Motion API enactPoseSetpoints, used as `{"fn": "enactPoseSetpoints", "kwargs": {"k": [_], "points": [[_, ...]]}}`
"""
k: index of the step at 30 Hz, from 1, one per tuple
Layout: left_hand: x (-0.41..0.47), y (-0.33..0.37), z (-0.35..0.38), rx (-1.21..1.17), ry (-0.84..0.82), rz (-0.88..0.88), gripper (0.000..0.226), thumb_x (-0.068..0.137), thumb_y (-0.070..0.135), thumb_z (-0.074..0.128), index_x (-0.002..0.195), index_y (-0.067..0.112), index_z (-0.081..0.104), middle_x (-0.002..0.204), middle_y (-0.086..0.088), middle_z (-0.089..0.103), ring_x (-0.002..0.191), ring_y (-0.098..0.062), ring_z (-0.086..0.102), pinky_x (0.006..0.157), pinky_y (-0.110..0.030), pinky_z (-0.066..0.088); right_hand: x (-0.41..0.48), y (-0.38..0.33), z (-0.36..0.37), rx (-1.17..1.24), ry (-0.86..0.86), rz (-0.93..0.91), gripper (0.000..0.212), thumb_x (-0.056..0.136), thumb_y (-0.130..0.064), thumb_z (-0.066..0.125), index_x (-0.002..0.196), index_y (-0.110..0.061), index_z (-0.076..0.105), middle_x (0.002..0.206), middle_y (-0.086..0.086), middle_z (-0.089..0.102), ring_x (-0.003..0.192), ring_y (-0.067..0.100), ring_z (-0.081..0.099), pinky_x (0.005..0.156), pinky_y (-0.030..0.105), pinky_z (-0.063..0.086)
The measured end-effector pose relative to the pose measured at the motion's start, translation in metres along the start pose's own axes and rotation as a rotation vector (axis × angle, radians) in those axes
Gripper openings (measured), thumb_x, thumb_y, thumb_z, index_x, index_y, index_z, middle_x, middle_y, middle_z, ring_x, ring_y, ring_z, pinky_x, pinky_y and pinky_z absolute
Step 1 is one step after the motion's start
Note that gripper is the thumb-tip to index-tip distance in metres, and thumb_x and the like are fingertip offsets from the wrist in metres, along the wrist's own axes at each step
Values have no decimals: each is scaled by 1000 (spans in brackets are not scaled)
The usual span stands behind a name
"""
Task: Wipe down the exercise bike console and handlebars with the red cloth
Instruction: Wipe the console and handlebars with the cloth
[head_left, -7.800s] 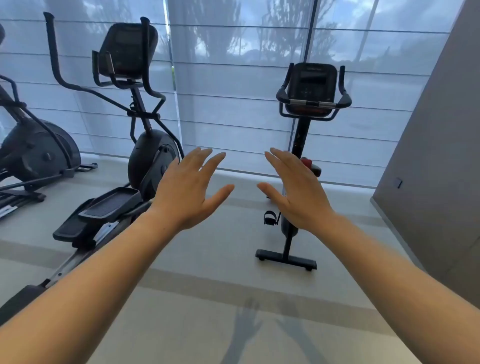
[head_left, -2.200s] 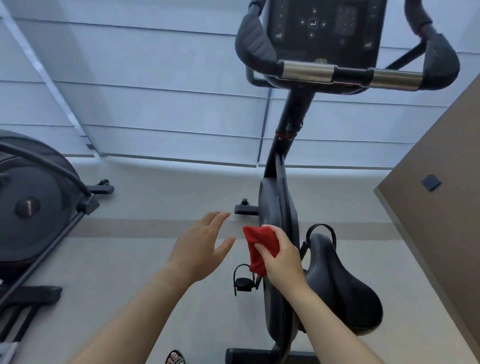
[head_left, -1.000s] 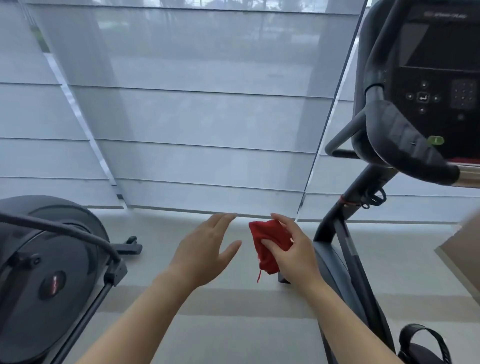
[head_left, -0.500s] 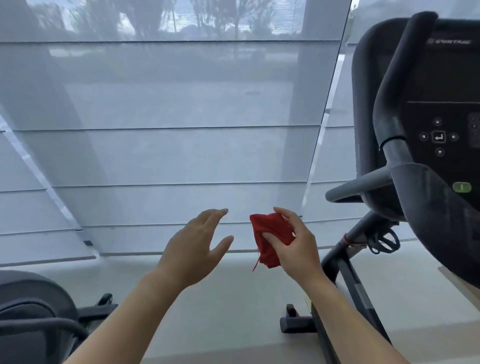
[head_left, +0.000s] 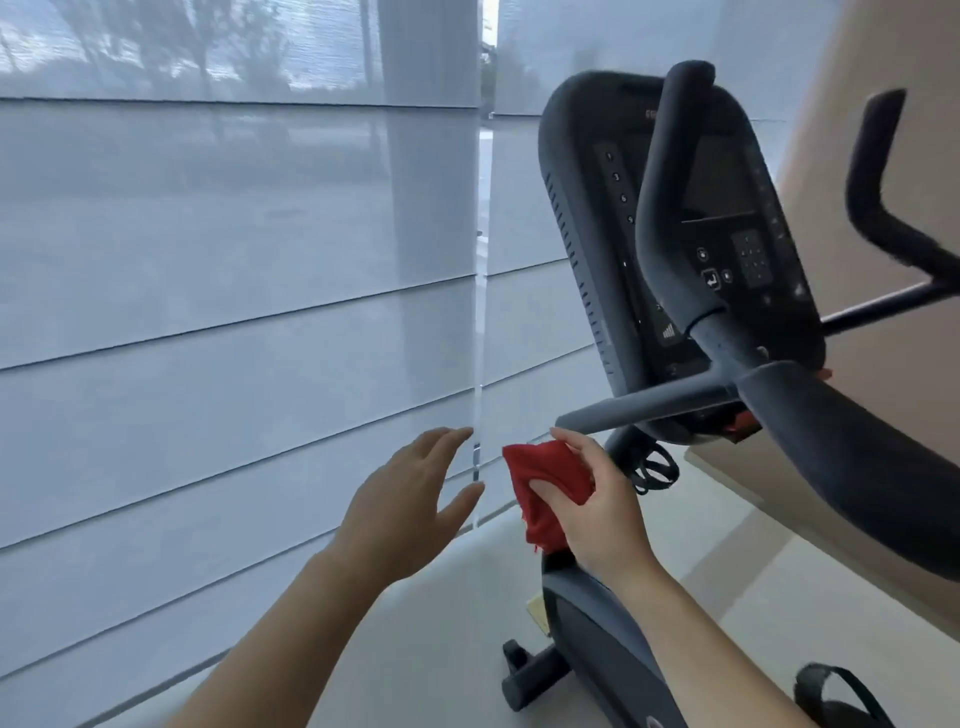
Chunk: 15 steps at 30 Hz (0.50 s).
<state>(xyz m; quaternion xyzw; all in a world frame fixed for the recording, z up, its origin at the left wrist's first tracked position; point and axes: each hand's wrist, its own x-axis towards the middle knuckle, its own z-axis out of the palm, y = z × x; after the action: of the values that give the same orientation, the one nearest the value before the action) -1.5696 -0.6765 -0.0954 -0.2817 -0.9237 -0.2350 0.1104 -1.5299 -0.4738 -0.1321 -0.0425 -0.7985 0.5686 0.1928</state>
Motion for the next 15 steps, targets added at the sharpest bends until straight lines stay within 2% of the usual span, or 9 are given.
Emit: {"fn": "enactPoseSetpoints", "kwargs": {"k": [3,8,11,15], "points": [[26,-19,-8,-20,-19,92,56,91,54,40,143,39,23,147,21,30,116,-6,47,81,-17,35,8,-7,10,-8,104,14,47,79,-26,71,114,-50,51,109,-18,61,100,-2,57,76,13,48],[62,-37,-18,-77,-47,269,57,91,54,40,144,37,23,148,17,30,122,-9,44,90,-24,42,15,-25,22,-61,272,-20,46,80,-25,71,116,-44,52,110,-22,60,99,-10,54,74,2,42],[76,-37,-21,-109,-76,363,58,91,54,40,144,36,23,149,15,32,124,-10,44,93,-26,43,14,-33,23,-64,352,-4,46,79,-27,72,118,-42,52,112,-21,59,98,-12,53,71,2,42],[92,-33,-24,-136,-84,464,57,92,54,40,144,36,24,147,13,35,118,-11,49,91,-25,41,13,-44,18,-120,422,-1,47,78,-32,72,117,-47,49,113,-21,59,103,-5,54,77,5,45]]}}
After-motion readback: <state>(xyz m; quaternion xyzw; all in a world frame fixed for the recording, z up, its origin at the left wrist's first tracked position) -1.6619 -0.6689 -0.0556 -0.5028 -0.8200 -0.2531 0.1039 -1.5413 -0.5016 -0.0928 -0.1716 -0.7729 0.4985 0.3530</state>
